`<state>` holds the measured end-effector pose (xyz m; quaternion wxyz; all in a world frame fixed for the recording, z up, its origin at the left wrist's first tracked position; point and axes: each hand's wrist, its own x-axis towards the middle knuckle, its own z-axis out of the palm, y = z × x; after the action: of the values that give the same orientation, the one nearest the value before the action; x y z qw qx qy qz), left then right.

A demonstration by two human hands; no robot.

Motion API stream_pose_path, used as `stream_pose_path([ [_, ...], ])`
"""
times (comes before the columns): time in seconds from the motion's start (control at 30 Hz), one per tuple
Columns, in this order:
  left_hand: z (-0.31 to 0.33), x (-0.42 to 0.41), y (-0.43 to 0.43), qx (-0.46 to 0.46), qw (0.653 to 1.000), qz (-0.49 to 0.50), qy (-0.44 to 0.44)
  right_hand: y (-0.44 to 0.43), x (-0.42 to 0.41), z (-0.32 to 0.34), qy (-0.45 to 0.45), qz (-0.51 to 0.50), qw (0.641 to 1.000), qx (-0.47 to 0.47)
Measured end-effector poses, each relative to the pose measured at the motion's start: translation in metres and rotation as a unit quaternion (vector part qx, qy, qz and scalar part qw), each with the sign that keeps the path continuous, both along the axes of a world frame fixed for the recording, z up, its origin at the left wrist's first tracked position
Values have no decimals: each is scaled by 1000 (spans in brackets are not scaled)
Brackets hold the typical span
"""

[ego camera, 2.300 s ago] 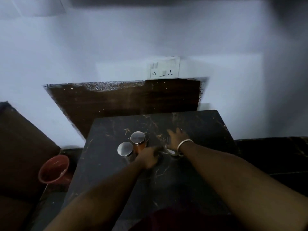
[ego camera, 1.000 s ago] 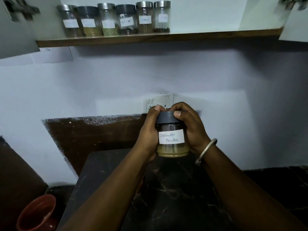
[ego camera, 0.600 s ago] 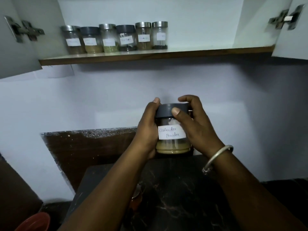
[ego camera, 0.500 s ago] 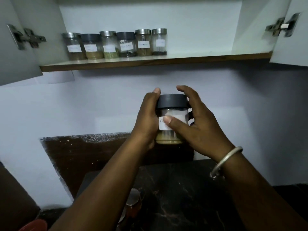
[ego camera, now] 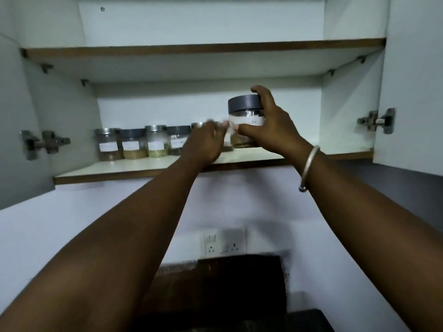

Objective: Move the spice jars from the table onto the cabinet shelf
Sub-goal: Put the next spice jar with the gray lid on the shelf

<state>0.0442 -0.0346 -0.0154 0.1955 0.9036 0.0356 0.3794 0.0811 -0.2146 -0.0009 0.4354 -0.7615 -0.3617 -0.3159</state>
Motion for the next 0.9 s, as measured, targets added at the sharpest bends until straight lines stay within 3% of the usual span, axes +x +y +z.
stream_pose_path([
  [0.07,-18,24,17,107,980,42,164,11,44,11,25,-9,1000,0],
  [0.1,-28,34,23,140,971,60,185,17,67,15,43,-13,999,-1],
  [0.27,-58,56,39,212,969,108,69,38,159,22,129,-53,990,-30],
  [0.53,-70,67,46,252,960,121,13,76,211,32,176,-99,968,-147],
  [0.9,-71,70,42,261,957,123,-10,95,242,7,189,-95,965,-154],
])
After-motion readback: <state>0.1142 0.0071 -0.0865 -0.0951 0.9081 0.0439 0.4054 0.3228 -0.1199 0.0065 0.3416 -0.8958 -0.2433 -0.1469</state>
